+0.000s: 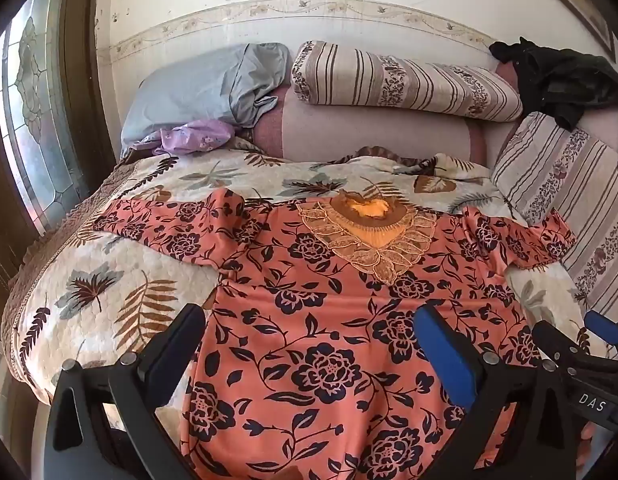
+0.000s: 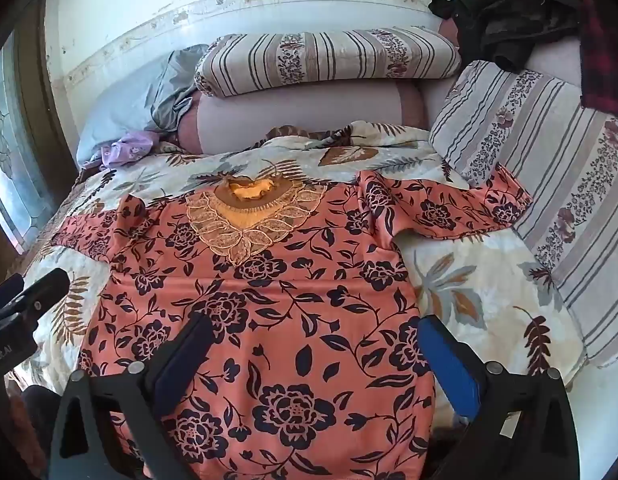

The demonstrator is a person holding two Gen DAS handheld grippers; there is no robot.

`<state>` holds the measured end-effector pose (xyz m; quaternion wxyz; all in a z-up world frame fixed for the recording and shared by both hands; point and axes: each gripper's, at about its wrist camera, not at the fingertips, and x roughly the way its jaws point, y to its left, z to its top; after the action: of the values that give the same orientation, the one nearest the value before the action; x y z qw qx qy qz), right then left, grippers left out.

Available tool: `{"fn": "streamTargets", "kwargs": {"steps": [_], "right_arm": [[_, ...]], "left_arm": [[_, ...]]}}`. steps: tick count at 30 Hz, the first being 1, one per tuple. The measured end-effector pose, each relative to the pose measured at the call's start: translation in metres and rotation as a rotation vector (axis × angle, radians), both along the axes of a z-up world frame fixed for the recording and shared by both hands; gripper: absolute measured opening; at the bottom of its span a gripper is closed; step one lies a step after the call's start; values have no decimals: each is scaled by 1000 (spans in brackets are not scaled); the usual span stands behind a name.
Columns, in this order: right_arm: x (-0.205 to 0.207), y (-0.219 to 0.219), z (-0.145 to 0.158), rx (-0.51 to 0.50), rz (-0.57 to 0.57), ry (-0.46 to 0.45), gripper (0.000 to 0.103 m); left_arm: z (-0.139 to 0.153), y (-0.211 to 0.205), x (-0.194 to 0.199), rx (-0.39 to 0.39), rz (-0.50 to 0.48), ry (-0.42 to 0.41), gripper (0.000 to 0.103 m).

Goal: Fold small clothes

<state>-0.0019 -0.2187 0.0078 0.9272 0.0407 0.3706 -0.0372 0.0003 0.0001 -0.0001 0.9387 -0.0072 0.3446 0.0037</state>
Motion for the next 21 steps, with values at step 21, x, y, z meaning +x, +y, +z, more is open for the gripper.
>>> {"fn": "streamTargets", "kwargs": {"steps": [21], "right_arm": [[10,15,-7,-43,13,-7,103]], "left_arm": [[-24,11,11,1,17,72,103]]}}
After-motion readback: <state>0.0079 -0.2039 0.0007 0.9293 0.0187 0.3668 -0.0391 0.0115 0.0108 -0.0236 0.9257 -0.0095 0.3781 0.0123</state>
